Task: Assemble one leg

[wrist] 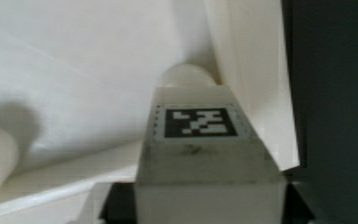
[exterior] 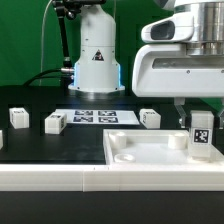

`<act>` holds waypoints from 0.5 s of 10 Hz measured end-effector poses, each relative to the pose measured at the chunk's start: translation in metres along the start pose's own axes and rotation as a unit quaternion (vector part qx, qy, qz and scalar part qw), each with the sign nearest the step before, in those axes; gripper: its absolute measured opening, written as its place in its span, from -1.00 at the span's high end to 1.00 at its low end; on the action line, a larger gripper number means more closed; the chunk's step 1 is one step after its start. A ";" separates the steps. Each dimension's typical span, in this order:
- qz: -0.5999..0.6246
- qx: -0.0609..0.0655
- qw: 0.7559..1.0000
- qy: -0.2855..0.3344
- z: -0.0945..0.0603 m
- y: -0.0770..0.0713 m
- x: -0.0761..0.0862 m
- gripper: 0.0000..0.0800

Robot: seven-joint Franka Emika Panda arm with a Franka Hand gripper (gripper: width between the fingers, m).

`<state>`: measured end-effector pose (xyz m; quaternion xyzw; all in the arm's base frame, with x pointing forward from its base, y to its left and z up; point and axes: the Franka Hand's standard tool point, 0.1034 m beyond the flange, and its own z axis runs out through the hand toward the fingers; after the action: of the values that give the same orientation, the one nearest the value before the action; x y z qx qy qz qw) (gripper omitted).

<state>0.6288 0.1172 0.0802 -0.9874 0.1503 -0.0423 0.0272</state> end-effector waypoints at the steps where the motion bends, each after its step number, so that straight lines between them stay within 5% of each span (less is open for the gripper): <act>1: 0.064 -0.004 0.998 0.002 0.000 0.001 0.000 0.27; 5: 0.312 -0.018 0.950 0.012 0.001 0.003 -0.001 0.27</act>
Offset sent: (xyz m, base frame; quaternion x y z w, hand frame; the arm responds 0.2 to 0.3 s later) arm 0.0080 0.0096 -0.0167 -0.0166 0.0085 0.2970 0.9547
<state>0.6271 0.1142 0.0790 -0.8911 0.4515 -0.0412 0.0199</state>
